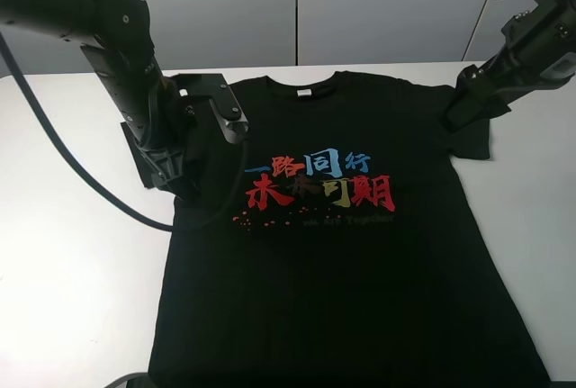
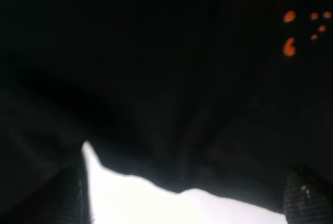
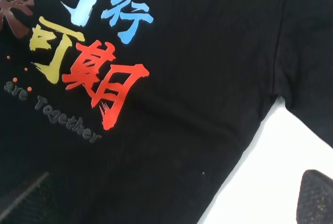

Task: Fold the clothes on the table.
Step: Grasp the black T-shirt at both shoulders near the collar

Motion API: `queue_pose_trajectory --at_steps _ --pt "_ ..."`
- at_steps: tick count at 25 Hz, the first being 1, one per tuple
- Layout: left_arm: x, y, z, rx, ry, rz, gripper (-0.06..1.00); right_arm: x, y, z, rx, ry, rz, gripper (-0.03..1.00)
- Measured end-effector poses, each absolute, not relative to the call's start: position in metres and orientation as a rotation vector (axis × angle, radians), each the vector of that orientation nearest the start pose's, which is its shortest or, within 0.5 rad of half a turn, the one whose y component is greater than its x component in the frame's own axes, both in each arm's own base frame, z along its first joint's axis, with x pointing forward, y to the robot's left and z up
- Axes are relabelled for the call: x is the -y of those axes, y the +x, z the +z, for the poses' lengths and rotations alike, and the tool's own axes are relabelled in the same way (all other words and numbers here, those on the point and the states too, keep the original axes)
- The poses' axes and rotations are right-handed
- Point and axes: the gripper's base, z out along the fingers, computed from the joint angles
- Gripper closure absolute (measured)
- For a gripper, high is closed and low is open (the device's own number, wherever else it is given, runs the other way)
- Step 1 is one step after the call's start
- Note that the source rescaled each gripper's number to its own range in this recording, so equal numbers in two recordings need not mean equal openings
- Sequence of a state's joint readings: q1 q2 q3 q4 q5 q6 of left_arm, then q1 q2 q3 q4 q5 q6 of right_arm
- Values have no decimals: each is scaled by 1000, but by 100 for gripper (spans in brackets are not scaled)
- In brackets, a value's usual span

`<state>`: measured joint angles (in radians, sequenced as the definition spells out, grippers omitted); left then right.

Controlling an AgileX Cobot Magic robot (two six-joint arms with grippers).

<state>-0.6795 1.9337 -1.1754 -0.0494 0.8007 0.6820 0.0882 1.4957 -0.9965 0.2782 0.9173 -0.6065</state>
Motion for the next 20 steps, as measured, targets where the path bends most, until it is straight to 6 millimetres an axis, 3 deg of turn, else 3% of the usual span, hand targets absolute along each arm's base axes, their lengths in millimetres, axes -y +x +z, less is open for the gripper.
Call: queue_pose_trajectory --at_steps 5,9,20 --pt "235 266 133 -2351 2013 -9 -6 -44 277 242 -2720 -773 238 -2" --pt "234 267 130 -2343 2036 10 -6 -44 277 242 -2718 -772 236 -2" --pt "234 268 100 -2383 2096 25 -6 -44 277 242 -2717 -775 235 -2"
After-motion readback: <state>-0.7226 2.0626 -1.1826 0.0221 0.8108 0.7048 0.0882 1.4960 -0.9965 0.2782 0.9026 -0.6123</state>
